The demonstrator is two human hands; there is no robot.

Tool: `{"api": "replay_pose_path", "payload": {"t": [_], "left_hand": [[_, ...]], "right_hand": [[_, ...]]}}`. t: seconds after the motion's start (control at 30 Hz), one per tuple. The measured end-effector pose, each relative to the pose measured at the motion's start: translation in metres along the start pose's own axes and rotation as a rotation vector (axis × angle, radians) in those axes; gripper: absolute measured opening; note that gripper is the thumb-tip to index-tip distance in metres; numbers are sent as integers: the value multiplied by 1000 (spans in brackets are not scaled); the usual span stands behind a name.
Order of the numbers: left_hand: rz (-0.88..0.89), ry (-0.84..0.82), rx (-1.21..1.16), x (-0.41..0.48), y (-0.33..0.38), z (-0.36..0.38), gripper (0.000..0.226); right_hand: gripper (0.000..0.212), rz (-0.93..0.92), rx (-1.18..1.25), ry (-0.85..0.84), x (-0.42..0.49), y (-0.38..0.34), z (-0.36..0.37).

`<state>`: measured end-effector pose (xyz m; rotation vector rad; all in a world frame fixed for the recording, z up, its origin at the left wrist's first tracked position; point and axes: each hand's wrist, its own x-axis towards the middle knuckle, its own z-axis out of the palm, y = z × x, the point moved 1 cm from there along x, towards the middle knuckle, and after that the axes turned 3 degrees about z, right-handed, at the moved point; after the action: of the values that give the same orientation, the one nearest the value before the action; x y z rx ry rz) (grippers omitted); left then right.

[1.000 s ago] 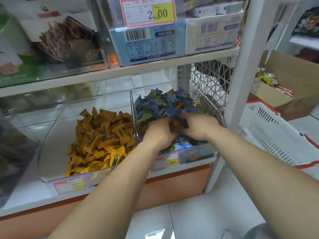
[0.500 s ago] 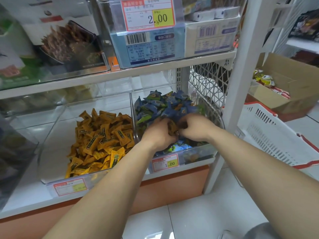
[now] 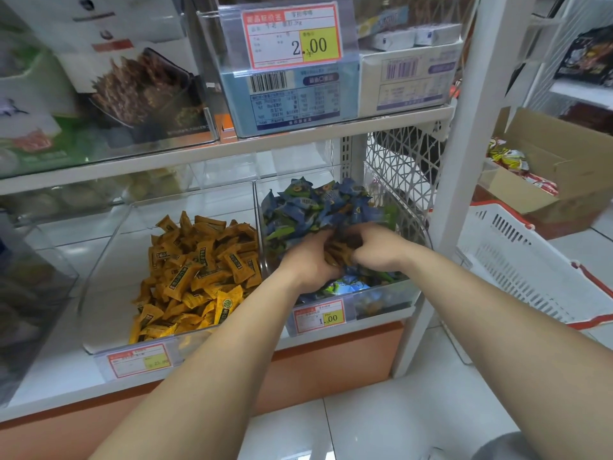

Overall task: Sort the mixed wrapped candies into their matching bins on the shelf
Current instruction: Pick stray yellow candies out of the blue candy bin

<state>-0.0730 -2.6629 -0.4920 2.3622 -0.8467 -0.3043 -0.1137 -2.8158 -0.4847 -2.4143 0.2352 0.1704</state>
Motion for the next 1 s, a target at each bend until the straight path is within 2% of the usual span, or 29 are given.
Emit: {"api": "replay_pose_path", "payload": {"t": [0.1,0.2,0.47,0.63,0.7,0.87,1.0], "left_hand": [[4,-34,-1,2,-1,0,56],[-33,-9,-22,4,-3,-1,42],[-105,23,-113,4,-7,0,25],[-94,16,-137,-1,-4,1,27],[-66,-2,-147,-2,-2,1,22],[-52,-26,-163,-4,-2,1,23],[-37,19,-210,-3,-4,0,20]], "right_hand": [[29,15,59,-60,0,0,-2],[23,-5,-28,-67,3,-2,2],[22,39,-13,-136,4,-8,-1],[21,81,-11,-136,4,-5,-3],[23,82,6,-147,4,-4,-2],[33,61,11,-171,3,-2,-5],[59,53,156,-133,-1,5,-6]]}}
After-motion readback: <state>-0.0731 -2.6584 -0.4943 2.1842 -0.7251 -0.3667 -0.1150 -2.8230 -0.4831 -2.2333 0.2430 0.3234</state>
